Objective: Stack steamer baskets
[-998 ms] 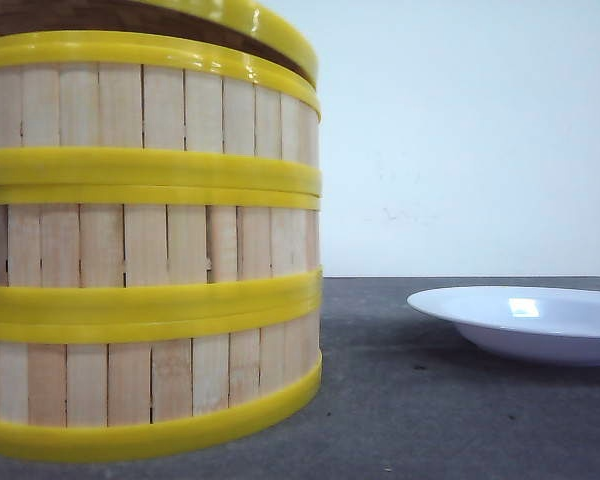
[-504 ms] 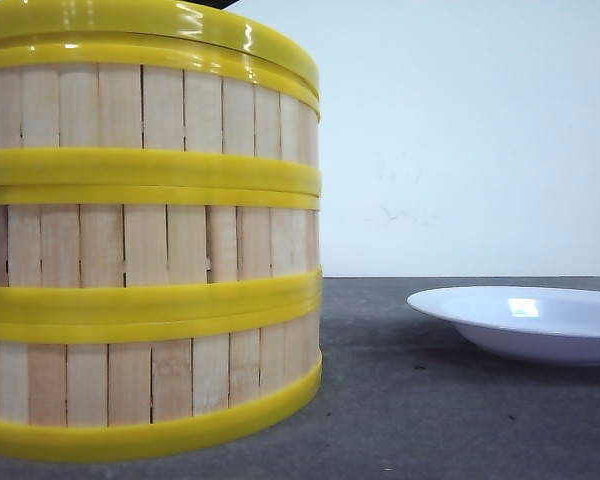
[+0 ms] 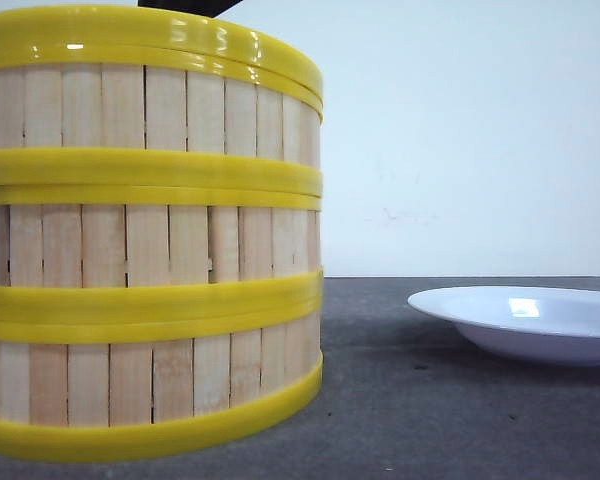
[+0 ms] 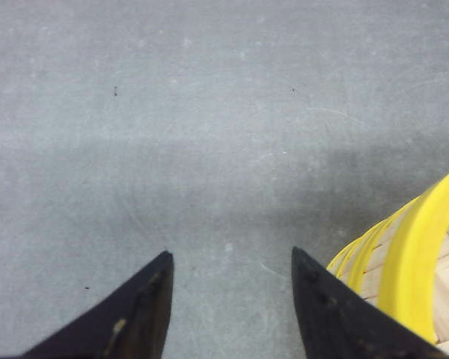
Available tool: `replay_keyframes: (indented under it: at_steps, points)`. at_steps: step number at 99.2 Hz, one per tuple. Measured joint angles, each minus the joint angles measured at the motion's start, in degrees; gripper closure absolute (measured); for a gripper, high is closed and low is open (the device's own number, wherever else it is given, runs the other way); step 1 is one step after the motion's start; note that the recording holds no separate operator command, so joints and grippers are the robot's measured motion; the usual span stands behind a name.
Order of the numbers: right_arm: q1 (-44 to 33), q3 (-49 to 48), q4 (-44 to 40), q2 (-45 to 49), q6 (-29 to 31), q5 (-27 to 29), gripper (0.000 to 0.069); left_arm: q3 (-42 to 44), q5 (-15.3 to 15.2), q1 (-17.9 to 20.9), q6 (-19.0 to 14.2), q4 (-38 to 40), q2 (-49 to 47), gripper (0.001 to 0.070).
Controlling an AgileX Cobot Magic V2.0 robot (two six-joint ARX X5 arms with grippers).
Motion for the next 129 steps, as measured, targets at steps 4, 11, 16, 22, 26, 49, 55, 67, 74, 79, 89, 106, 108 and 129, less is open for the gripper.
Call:
replay_keyframes:
  at_steps: [4, 11, 16, 22, 26, 49, 55, 67, 74, 79, 89, 106, 108, 129]
  points:
    - [-0.07, 0.0, 0.07, 0.0, 0.04, 0.15, 0.0498, 0.0, 0.0, 0.0, 0.0, 0.0, 0.0, 0.0414]
    - [-0.07, 0.0, 0.63, 0.0, 0.35, 0.0, 0.039, 0.0, 0.0, 0.0, 0.0, 0.0, 0.0, 0.0414]
    - [-0.15, 0.0, 1.16, -0.02, 0.44, -0.07, 0.0348, 0.0, 0.0, 0.0, 0.0, -0.02, 0.0, 0.0414]
    - [-0.26, 0.0, 1.38, -0.33, 0.46, 0.07, 0.0325, 0.0, 0.0, 0.0, 0.0, 0.0, 0.0, 0.0414]
    - [-0.26, 0.0, 1.27, -0.9, 0.48, 0.07, 0.0318, 0.0, 0.0, 0.0, 0.02, 0.0, 0.0, 0.0414]
    - [-3.04, 0.0, -1.22, -9.99, 0.52, -0.09, 0.0311, 0.0, 0.37, 0.0, 0.46, -0.31, -0.09, 0.0414]
    - [-4.96, 0.15, -3.1, -12.61, 0.57, 0.0, 0.0311, 0.0, 0.76, 0.0, 0.52, -0.68, -0.31, 0.0414]
    - [-8.9, 0.15, -7.32, -16.85, 0.59, 1.75, 0.0311, 0.0, 2.1, -0.02, 0.92, -1.7, -2.49, 0.0414]
    - [-10.97, -0.7, -9.11, -19.45, 0.61, 3.32, 0.0311, -0.37, 3.3, -0.02, 0.92, -1.64, -4.94, 0.0414]
    - [-12.04, -2.25, -9.29, -21.62, 0.61, 4.15, 0.0311, -1.49, 3.52, -0.02, 0.92, -1.11, -7.32, 0.0414]
    - [-14.78, -7.54, -9.07, -27.17, 1.11, 5.88, 0.0311, -5.07, 3.54, -0.02, 0.92, -0.68, -11.85, 0.0414]
    - [-21.18, -20.9, -7.28, -37.75, 2.99, 7.34, 0.0311, -12.61, 3.54, -0.02, 0.72, -1.01, -18.49, 0.0414]
    - [-22.05, -22.71, -7.04, -39.01, 3.23, 7.34, 0.0311, -13.49, 3.54, -0.02, 0.66, -1.01, -19.21, 0.0414]
    - [-33.03, -40.59, -6.25, -51.95, 5.22, 7.48, 0.0311, -20.22, 3.54, -0.02, 0.13, -1.29, -24.76, 0.0414]
